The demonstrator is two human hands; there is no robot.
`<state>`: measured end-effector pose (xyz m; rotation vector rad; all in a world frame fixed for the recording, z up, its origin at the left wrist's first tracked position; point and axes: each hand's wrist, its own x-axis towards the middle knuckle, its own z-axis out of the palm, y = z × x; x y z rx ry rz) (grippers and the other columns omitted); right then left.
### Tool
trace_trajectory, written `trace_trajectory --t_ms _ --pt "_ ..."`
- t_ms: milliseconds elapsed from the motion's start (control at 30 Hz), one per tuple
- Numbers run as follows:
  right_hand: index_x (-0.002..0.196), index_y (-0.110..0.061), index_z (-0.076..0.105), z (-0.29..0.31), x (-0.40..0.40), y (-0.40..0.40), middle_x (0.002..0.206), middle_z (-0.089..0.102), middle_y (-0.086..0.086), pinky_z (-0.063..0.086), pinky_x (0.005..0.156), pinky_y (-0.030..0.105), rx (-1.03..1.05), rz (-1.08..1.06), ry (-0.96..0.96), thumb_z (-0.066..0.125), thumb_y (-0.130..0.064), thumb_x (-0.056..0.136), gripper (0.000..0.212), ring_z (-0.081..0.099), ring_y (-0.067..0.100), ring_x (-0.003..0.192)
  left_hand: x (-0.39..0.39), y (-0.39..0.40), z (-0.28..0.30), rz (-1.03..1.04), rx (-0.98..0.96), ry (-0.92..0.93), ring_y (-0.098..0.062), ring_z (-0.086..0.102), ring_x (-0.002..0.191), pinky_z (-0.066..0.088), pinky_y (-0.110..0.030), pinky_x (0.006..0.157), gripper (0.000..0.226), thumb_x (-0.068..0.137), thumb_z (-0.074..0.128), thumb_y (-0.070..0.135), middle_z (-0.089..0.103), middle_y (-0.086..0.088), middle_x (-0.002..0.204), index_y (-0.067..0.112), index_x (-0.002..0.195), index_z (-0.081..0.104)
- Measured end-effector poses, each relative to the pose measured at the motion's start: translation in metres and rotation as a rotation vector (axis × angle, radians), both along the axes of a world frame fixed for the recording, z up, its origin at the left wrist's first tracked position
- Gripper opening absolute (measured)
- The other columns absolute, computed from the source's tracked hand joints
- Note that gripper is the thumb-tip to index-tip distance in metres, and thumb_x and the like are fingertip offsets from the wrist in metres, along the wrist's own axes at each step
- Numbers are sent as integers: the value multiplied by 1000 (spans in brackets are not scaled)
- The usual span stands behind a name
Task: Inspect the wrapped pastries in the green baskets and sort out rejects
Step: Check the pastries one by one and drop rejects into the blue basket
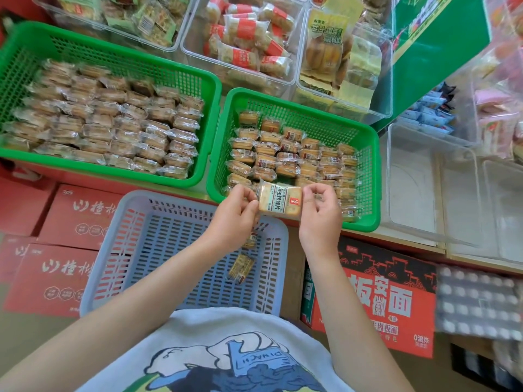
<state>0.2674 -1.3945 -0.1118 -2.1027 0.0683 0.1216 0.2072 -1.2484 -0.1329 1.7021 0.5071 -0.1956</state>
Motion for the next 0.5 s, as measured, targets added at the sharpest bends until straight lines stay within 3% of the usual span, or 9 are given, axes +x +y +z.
trace_trajectory --t_ms 67,133,233,300,400,500 --pt "99 -14 59 0 5 1 79 71 -7 54 55 23 66 -53 21 55 -22 102 9 69 3 69 4 -1 -2 86 -108 30 -18 48 62 41 -35 62 9 105 48 17 55 3 63 20 97 51" --pt "100 -12 63 0 12 3 81 72 1 49 47 25 239 -171 192 59 -25 100 14 65 8 58 9 -2 -1 148 -184 42 -16 50 61 43 -32 59 9 104 50 15 56 3 64 19 97 53" --pt "110 -3 64 6 25 3 69 65 2 32 37 19 660 -236 567 60 -43 93 44 38 6 41 17 2 3 142 -285 7 -12 53 55 47 -24 54 10 104 49 8 59 0 68 16 100 53" --pt "119 -2 63 8 33 -2 65 63 -3 35 40 18 681 -133 660 62 -50 83 60 36 6 44 22 9 2 108 -323 -26 -14 57 59 50 -26 59 9 103 50 4 61 -3 72 13 105 53" --pt "123 -3 64 6 40 -5 93 71 5 46 49 20 648 -37 690 70 -32 87 46 46 9 52 30 21 -1 48 -359 -55 -19 62 66 53 -28 65 16 100 53 -1 64 -6 76 12 108 52" --pt "117 -9 65 1 46 -8 95 74 3 54 64 24 633 -6 684 65 -22 94 27 58 11 66 37 28 -3 11 -365 -56 -21 66 68 53 -30 66 22 96 56 -6 68 -7 78 13 107 54"
